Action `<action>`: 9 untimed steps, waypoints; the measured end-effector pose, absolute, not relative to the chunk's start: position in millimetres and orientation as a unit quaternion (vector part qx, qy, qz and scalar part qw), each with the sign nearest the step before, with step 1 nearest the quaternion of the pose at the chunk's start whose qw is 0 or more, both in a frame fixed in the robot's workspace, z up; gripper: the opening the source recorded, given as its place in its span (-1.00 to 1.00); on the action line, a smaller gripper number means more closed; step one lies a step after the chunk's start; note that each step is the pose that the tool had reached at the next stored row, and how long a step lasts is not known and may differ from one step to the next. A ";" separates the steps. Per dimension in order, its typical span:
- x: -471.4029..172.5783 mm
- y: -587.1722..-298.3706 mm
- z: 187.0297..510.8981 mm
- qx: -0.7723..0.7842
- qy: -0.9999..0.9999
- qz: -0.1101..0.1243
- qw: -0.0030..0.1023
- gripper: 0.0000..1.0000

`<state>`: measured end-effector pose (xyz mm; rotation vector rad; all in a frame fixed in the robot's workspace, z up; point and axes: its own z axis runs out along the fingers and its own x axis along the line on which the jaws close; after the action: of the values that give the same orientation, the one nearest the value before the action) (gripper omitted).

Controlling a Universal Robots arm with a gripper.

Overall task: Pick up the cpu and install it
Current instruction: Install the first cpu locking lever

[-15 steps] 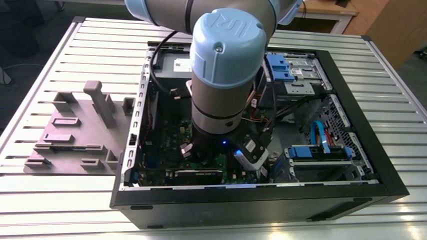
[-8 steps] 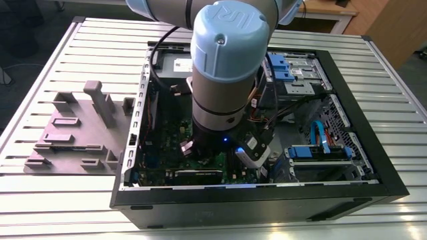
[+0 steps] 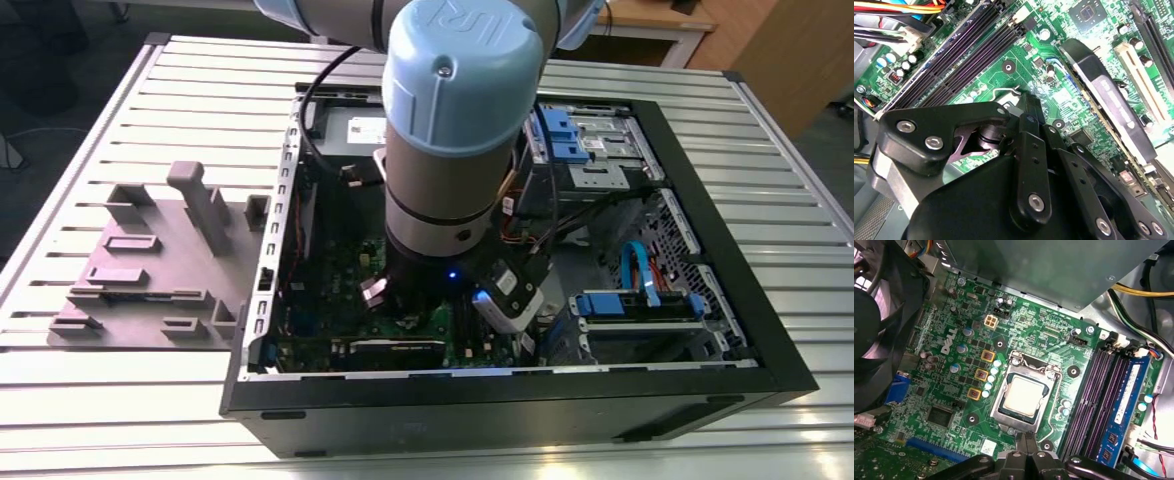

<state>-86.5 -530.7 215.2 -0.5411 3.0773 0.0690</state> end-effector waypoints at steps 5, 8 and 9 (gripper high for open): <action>-87.6 -530.8 211.4 -0.173 0.985 0.022 0.008 -0.80; -88.2 -530.8 206.1 -0.173 0.985 0.022 0.008 -0.80; -88.5 -530.8 204.1 -0.173 0.985 0.022 0.008 -0.80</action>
<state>-88.5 -530.8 204.1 -0.5411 3.0776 0.0678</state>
